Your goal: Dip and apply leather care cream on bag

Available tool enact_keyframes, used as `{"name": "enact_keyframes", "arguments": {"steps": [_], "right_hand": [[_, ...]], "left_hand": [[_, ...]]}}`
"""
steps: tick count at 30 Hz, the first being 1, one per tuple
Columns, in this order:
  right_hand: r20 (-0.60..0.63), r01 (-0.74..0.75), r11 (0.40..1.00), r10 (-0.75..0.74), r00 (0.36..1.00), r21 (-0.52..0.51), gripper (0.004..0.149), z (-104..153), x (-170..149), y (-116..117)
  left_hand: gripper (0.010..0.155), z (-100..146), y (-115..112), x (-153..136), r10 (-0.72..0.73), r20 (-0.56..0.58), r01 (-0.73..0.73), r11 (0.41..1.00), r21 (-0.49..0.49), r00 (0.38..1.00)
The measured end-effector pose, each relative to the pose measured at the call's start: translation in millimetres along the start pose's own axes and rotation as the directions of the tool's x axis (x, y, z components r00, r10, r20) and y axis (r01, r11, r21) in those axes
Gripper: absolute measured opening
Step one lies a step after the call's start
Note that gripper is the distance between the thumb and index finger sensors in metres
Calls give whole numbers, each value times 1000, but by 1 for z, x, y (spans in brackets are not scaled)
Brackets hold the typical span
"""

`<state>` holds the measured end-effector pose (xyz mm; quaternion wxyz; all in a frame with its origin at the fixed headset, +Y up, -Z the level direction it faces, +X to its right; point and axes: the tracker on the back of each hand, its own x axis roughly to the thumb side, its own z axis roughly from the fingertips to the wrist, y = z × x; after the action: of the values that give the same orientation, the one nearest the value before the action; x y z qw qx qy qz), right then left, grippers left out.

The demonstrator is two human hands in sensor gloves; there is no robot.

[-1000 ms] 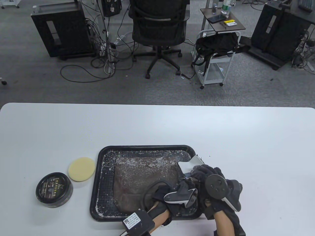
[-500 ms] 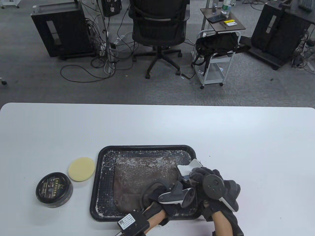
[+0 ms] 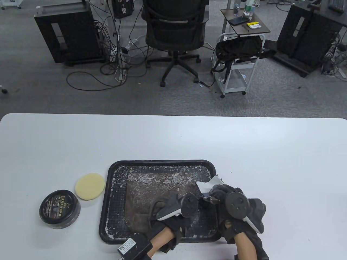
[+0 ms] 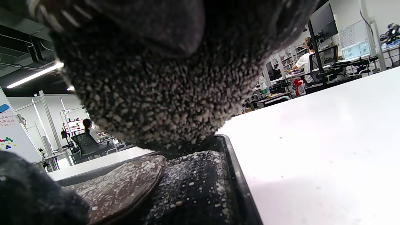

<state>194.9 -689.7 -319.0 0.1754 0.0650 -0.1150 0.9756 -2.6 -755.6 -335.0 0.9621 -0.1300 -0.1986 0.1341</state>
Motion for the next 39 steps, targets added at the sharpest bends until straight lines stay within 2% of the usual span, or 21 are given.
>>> {"name": "enact_keyframes", "arguments": {"steps": [10,15,20,27,32,33,39], "right_hand": [[-76,15,997,-21,997,-79,44,2,-10,-9],[-88,12,995,-20,996,-94,44,2,-11,-10],[-105,13,993,-25,994,-117,44,2,-13,-11],[-158,7,981,-39,987,-195,44,5,-19,-16],[-179,12,975,-52,982,-221,44,6,-22,-19],[-182,12,975,-53,982,-222,44,6,-23,-19],[-198,11,973,-58,979,-229,44,6,-25,-19]], "left_hand": [[49,6,12,-9,94,-12,-93,993,73,995],[49,14,25,-6,118,11,-118,976,181,993],[48,24,37,-4,185,55,-193,935,297,981],[49,36,50,-4,330,195,-383,823,419,924],[48,45,55,-7,449,298,-539,699,471,843],[48,47,56,-8,476,321,-574,659,487,819],[48,55,64,-14,543,433,-694,528,490,719]]}}
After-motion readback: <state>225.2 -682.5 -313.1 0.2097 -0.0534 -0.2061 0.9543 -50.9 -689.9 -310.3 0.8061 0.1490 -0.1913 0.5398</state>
